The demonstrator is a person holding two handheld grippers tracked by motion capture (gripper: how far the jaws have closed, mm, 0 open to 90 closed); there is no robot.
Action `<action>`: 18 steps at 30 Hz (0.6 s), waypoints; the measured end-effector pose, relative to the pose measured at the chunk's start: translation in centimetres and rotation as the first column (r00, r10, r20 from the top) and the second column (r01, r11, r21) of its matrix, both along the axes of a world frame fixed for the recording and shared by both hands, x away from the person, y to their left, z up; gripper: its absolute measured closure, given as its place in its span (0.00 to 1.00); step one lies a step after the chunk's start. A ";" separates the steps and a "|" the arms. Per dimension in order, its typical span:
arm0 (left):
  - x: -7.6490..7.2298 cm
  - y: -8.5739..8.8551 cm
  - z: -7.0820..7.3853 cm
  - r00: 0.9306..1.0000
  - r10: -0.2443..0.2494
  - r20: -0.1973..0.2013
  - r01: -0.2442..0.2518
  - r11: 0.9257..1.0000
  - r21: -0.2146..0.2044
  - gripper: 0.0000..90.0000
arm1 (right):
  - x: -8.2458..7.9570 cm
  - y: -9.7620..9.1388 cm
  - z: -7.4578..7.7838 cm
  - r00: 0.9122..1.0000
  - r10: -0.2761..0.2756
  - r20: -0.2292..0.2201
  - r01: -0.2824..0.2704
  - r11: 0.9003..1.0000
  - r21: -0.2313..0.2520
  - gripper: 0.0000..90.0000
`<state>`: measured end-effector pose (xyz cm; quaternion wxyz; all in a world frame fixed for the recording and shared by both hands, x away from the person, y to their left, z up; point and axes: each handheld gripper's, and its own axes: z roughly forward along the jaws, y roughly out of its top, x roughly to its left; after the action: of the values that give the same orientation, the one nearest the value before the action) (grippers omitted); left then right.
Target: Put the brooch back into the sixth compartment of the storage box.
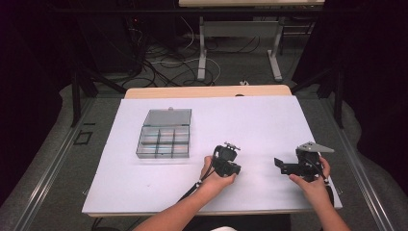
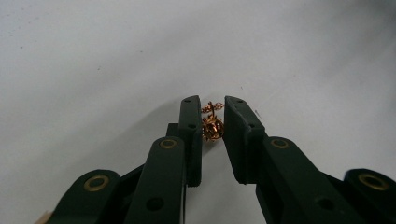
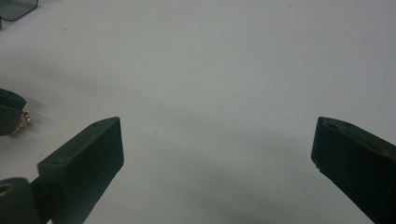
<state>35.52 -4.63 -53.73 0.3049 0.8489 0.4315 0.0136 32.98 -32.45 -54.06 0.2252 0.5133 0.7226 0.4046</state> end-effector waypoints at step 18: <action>1.2 2.1 0.3 0.998 0.069 -0.005 -0.069 0.997 -0.041 0.87 | 0.0 0.0 0.0 1.000 -0.001 -0.005 0.001 1.000 0.002 0.02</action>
<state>36.68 -2.51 -53.41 0.3211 0.8270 0.4612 0.0137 32.98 -32.48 -54.10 0.2232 0.5148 0.7224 0.4041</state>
